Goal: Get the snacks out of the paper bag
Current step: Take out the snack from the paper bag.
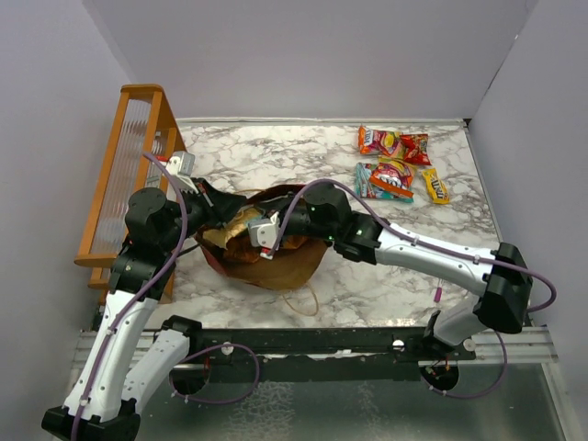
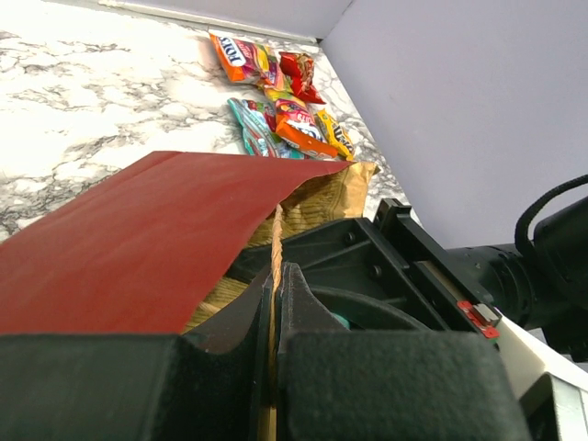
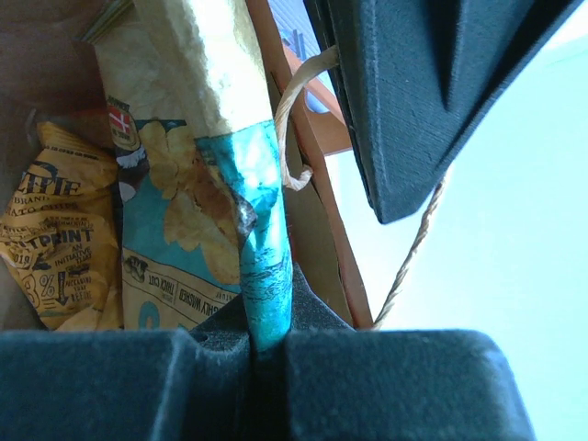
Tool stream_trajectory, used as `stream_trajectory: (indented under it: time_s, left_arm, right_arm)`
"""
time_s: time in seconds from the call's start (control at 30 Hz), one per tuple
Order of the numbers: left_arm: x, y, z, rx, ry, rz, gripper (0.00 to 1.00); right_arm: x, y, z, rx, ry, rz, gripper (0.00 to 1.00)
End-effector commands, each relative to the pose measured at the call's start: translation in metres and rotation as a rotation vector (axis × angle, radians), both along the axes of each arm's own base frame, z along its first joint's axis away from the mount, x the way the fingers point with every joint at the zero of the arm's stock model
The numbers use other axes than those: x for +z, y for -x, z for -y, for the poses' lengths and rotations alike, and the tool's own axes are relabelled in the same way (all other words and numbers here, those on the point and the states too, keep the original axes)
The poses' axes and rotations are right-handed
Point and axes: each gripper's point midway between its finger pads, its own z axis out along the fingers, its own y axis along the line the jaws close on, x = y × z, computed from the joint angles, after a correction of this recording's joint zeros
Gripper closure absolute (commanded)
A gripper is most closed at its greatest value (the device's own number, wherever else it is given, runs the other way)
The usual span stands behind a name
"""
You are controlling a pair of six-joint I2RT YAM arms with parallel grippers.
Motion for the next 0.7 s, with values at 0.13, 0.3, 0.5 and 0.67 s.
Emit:
stream_trajectory:
  time_s: [0.13,0.3,0.5,0.67]
  left_arm:
    - [0.009,0.0,-0.005,0.027,-0.007,0.036,1.0]
    - [0.009,0.0,-0.004,0.025,-0.008,0.035,1.0]
    - [0.003,-0.003,-0.005,0.03,-0.021,0.022,1.0]
    - [0.001,-0.003,-0.007,0.041,-0.024,0.024,1.0]
  right_arm:
    - [0.038,0.019,0.02,0.021,-0.089,0.019,0.99]
    - [0.029,0.035,0.02,0.093,-0.05,-0.037,0.99]
    - [0.08,0.056,0.031,0.153,-0.147,-0.046,0.99]
    - [0.141,0.079,0.061,0.189,-0.251,0.025,0.99]
